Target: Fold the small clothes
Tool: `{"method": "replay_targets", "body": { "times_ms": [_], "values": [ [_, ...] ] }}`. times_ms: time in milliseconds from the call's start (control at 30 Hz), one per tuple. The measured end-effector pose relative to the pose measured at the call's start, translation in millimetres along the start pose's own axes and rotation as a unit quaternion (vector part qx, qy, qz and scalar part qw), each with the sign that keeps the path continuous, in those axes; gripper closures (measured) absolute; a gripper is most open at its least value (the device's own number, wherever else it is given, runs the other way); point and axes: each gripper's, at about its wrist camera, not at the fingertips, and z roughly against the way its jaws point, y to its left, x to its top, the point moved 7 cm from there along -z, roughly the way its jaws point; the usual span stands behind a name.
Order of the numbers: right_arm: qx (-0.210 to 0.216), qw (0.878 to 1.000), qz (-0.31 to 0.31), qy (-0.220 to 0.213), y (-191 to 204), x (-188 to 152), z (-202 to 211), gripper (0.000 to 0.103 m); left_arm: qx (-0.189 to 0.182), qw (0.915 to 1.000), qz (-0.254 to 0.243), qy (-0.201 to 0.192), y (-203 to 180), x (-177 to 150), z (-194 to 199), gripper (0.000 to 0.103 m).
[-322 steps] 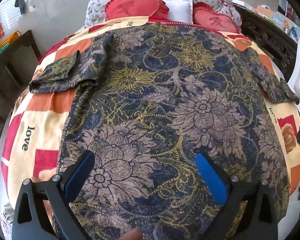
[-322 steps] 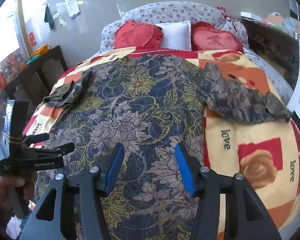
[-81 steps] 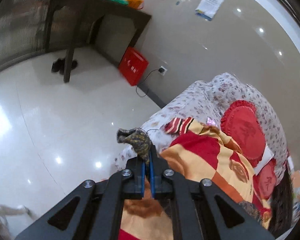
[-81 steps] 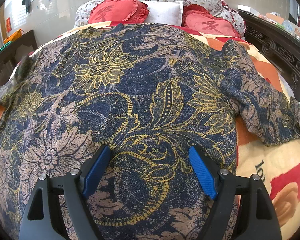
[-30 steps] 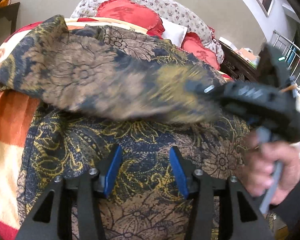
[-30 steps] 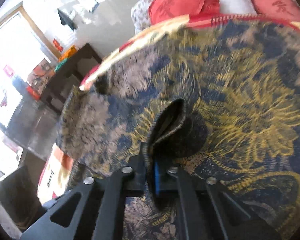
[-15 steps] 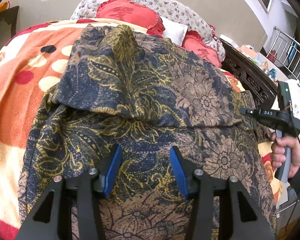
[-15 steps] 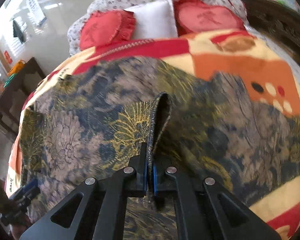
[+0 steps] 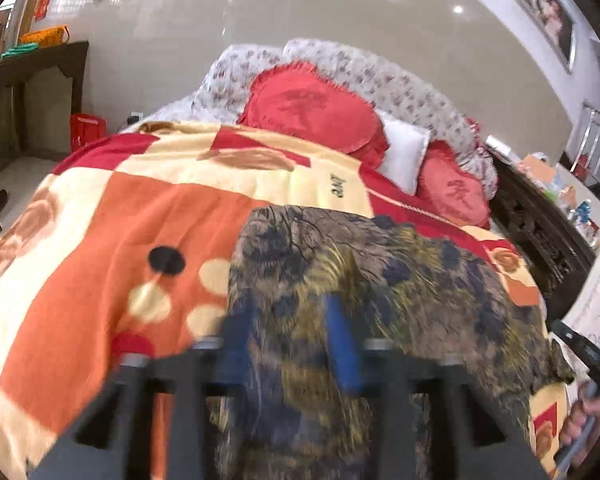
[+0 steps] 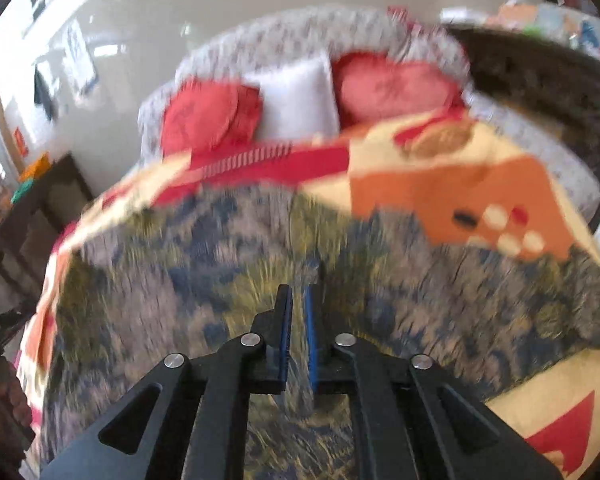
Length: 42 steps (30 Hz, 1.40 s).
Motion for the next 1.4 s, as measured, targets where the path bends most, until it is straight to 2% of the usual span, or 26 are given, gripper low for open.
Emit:
{"method": "replay_targets", "body": {
  "times_ms": [67, 133, 167, 200, 233, 267, 300, 333, 500, 567, 600, 667, 700, 767, 800, 833, 900, 967, 1000, 1033, 1100, 1167, 1233, 1267, 1333, 1400],
  "values": [
    [0.003, 1.0, 0.017, -0.007, 33.6, 8.5, -9.4, 0.084, 0.005, 0.9999, 0.002, 0.012, -3.0, 5.8, -20.6, 0.091],
    [0.021, 0.998, 0.065, 0.017, 64.4, 6.4, -35.7, 0.084, 0.034, 0.9991, -0.006, 0.025, -4.6, 3.8, -45.1, 0.092],
    [0.017, 0.997, 0.077, 0.027, 79.6, 0.4, -56.4, 0.084, 0.048, 0.9976, -0.011, 0.048, -4.2, -2.5, -64.1, 0.092],
    [-0.004, 0.995, 0.091, 0.046, 77.6, -4.9, -75.0, 0.084, 0.061, 0.9957, -0.017, 0.067, -2.1, -9.9, -77.0, 0.093],
    [-0.044, 0.992, 0.1, 0.065, 66.1, -10.7, -94.0, 0.084, 0.07, 0.9945, -0.021, 0.075, 0.4, -16.8, -85.9, 0.093],
    [-0.06, 0.991, 0.093, 0.079, 55.5, -17.7, -107.9, 0.087, 0.074, 0.9949, -0.026, 0.063, 1.6, -19.2, -88.3, 0.092],
    [-0.048, 0.993, 0.079, 0.075, 49.6, -22.3, -112.2, 0.089, 0.078, 0.9949, -0.031, 0.056, 1.9, -20.7, -88.6, 0.092],
    [-0.038, 0.994, 0.075, 0.066, 46.6, -22.3, -110.6, 0.09, 0.08, 0.9948, -0.035, 0.053, 2.0, -21.7, -88.2, 0.092],
    [-0.041, 0.992, 0.1, 0.065, 60.7, -21.1, -97.3, 0.09, 0.071, 0.9949, -0.037, 0.062, 1.2, -15.4, -71.4, 0.092],
    [-0.009, 0.995, 0.092, 0.042, 75.1, -19.5, -73.9, 0.089, 0.069, 0.9962, -0.045, 0.028, -6.3, -10.9, -44.2, 0.09],
    [0.003, 0.995, 0.096, 0.034, 82.2, -19.9, -64.7, 0.088, 0.057, 0.9971, -0.049, 0.012, -11.8, -14.1, -28.0, 0.085],
    [0.016, 0.993, 0.111, 0.033, 96.8, -35.7, -55.0, 0.084, 0.043, 0.9972, -0.06, 0.01, -20.9, -27.2, -15.6, 0.083],
    [0.016, 0.991, 0.122, 0.047, 102.8, -50.5, -57.7, 0.08, 0.045, 0.9965, -0.068, 0.019, -23.0, -38.9, -16.3, 0.082],
    [-0.01, 0.987, 0.134, 0.092, 102.8, -80.4, -77.8, 0.071, 0.061, 0.9926, -0.079, 0.069, -17.3, -69.5, -41.8, 0.081],
    [-0.018, 0.985, 0.128, 0.111, 98.5, -96.1, -90.0, 0.07, 0.063, 0.9914, -0.074, 0.087, -12.5, -78.1, -51.7, 0.081],
    [-0.011, 0.988, 0.117, 0.096, 99.1, -95.0, -88.1, 0.07, 0.051, 0.994, -0.068, 0.069, -11.7, -74.7, -50.1, 0.081],
    [-0.005, 0.988, 0.103, 0.114, 101.9, -90.4, -88.3, 0.069, 0.046, 0.9944, -0.048, 0.082, -9.1, -70.4, -50.3, 0.08],
    [0.004, 0.985, 0.099, 0.141, 103.6, -84.3, -84.8, 0.069, 0.05, 0.9941, -0.048, 0.083, -9.1, -68.2, -43.6, 0.08],
    [-0.002, 0.986, 0.092, 0.14, 99.4, -76.8, -77.8, 0.069, 0.055, 0.9942, -0.05, 0.077, -10.5, -68.5, -34.3, 0.074],
    [-0.02, 0.989, 0.084, 0.118, 90.2, -66.9, -62.2, 0.069, 0.056, 0.9944, -0.054, 0.071, -12.4, -68.7, -26.4, 0.068],
    [-0.037, 0.995, 0.07, 0.068, 62.1, -48.0, -34.1, 0.062, 0.051, 0.9955, -0.064, 0.046, -18.6, -77.1, -4.6, 0.036],
    [-0.065, 0.996, 0.053, 0.025, 19.8, -35.0, -4.8, 0.059, 0.043, 0.9957, -0.073, 0.036, -22.8, -93.1, 8.2, 0.023],
    [-0.101, 0.994, 0.041, -0.009, -33.6, -26.2, 19.6, 0.057, 0.041, 0.9942, -0.086, 0.05, -27.6, -113.6, 3.3, 0.023],
    [-0.115, 0.992, 0.046, -0.009, -58.6, -23.5, 24.3, 0.057, 0.051, 0.9919, -0.088, 0.076, -29.0, -121.8, -4.2, 0.023],
    [-0.132, 0.986, 0.104, 0.005, -87.2, -21.4, 29.3, 0.057, 0.063, 0.991, -0.096, 0.069, -33.0, -118.3, -5.3, 0.02],
    [-0.151, 0.965, 0.21, 0.041, -99.1, -29.4, 24.6, 0.057, 0.066, 0.99, -0.097, 0.079, -32.7, -120.2, -9.0, 0.019]
  ]
}}
